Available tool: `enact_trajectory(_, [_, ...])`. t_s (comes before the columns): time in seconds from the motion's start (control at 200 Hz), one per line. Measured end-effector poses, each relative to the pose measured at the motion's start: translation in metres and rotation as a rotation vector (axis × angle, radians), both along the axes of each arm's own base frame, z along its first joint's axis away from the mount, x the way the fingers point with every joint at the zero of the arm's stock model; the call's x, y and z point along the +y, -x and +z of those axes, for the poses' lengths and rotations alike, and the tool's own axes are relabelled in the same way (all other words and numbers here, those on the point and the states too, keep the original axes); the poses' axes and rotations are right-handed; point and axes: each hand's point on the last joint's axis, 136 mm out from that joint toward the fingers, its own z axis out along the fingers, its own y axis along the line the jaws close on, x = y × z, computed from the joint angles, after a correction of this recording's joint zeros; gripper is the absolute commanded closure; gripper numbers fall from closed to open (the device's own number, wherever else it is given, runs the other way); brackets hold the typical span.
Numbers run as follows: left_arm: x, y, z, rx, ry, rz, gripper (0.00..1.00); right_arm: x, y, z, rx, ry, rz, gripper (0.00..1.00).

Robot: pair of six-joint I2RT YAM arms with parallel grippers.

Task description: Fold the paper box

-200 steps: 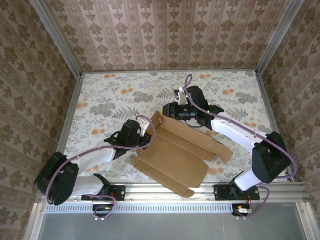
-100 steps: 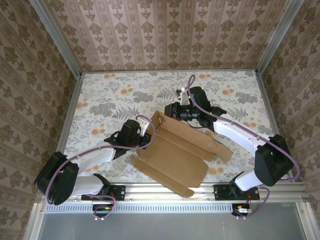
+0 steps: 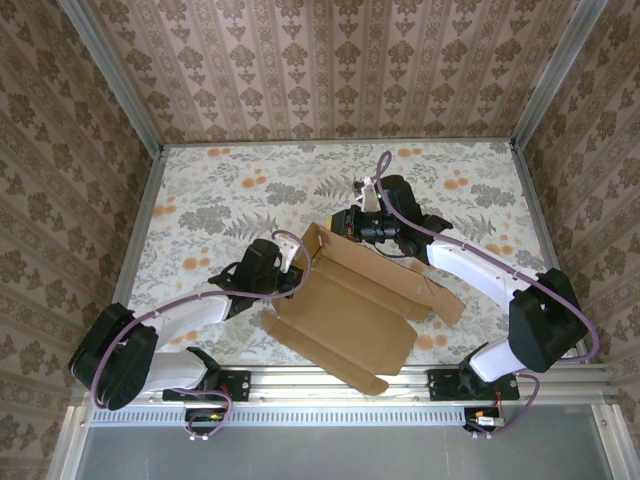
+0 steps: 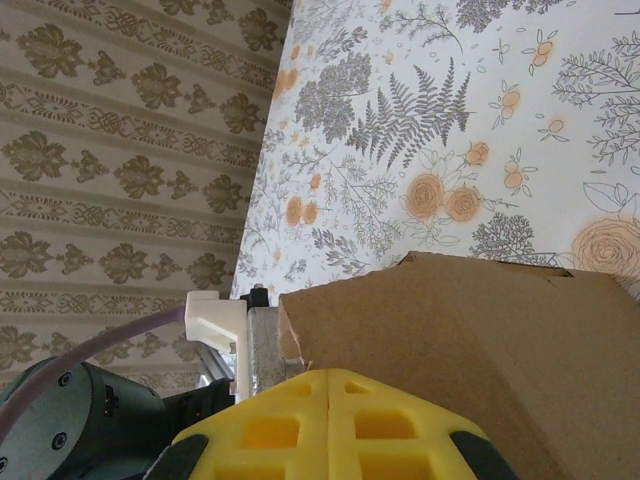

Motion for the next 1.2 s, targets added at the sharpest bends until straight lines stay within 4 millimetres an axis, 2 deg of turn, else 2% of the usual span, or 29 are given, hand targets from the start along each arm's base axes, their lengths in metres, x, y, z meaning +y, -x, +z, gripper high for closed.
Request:
enact_trajectory(0.23, [-0.001, -0.001, 0.000, 0.004, 0.000, -0.002, 1.00, -0.003, 0.002, -0.015, -0.006, 0.065, 0.019, 0.95])
enact_trajectory(0.52, [-0.001, -0.001, 0.000, 0.006, -0.002, -0.003, 1.00, 0.001, 0.004, -0.017, -0.087, 0.166, 0.042, 0.95])
enact_trajectory(0.725, [-0.001, 0.001, 0.002, 0.015, -0.010, -0.008, 1.00, 0.000, 0.011, -0.039, -0.096, 0.279, 0.067, 0.96])
enact_trajectory(1.2, [0.000, 0.005, 0.003, 0.023, -0.010, -0.020, 1.00, 0.001, 0.010, -0.038, -0.198, 0.344, 0.119, 0.90])
